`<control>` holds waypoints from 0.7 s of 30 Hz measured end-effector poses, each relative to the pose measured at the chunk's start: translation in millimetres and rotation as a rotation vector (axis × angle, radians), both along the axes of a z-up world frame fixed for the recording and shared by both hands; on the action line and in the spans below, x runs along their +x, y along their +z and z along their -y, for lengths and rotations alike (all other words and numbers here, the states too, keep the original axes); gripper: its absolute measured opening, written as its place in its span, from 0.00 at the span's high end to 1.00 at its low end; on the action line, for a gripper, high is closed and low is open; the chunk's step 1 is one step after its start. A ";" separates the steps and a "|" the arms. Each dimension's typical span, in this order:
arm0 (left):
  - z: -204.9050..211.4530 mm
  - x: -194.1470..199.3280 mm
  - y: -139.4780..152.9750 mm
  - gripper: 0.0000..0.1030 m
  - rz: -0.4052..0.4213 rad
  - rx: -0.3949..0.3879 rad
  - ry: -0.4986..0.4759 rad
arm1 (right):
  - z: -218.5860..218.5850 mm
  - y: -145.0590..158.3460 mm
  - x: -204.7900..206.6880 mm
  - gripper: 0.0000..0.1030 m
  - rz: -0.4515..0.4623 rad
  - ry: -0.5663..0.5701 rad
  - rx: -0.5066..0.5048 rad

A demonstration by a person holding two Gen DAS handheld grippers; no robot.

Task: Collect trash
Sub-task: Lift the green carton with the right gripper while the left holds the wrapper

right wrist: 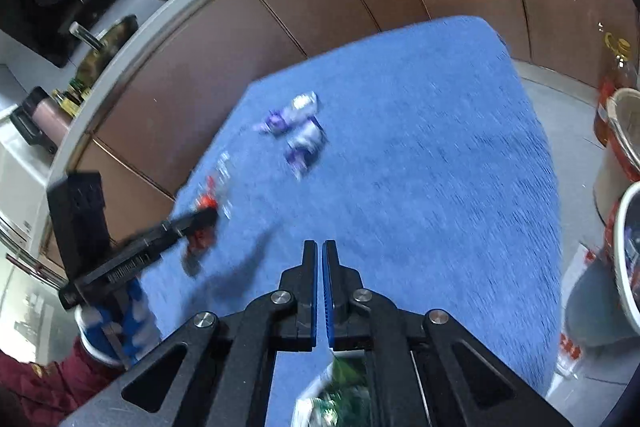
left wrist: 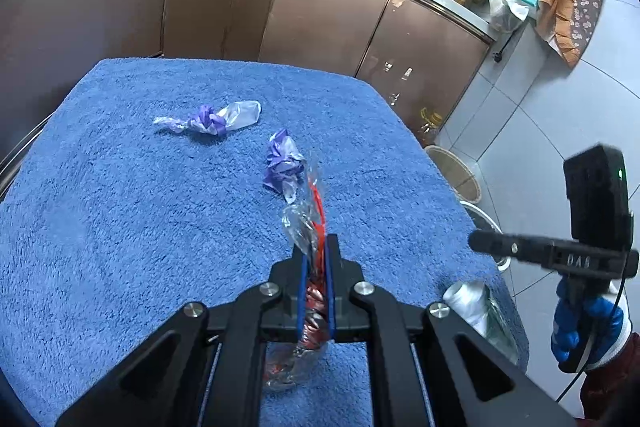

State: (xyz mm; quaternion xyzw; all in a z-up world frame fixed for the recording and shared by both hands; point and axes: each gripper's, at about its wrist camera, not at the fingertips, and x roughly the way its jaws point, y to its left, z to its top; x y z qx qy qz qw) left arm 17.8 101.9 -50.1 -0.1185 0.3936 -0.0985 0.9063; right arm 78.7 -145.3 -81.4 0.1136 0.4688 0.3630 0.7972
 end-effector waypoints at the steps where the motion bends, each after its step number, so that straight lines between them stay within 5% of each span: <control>1: -0.2 -0.4 -0.7 0.93 -0.002 -0.003 0.000 | 1.8 -1.1 -1.6 0.85 -0.003 0.002 -0.010; 4: 0.8 0.0 -2.2 0.93 -0.004 -0.012 -0.008 | 11.8 -2.0 -9.5 0.59 -0.005 -0.002 -0.049; 10: 9.9 -1.6 -1.4 0.93 0.010 -0.032 -0.037 | 19.0 -7.8 -32.0 0.45 -0.036 0.046 -0.136; 21: 0.9 -10.9 -6.9 0.93 0.013 -0.075 -0.026 | 28.1 -37.9 -53.4 0.39 -0.178 0.101 -0.204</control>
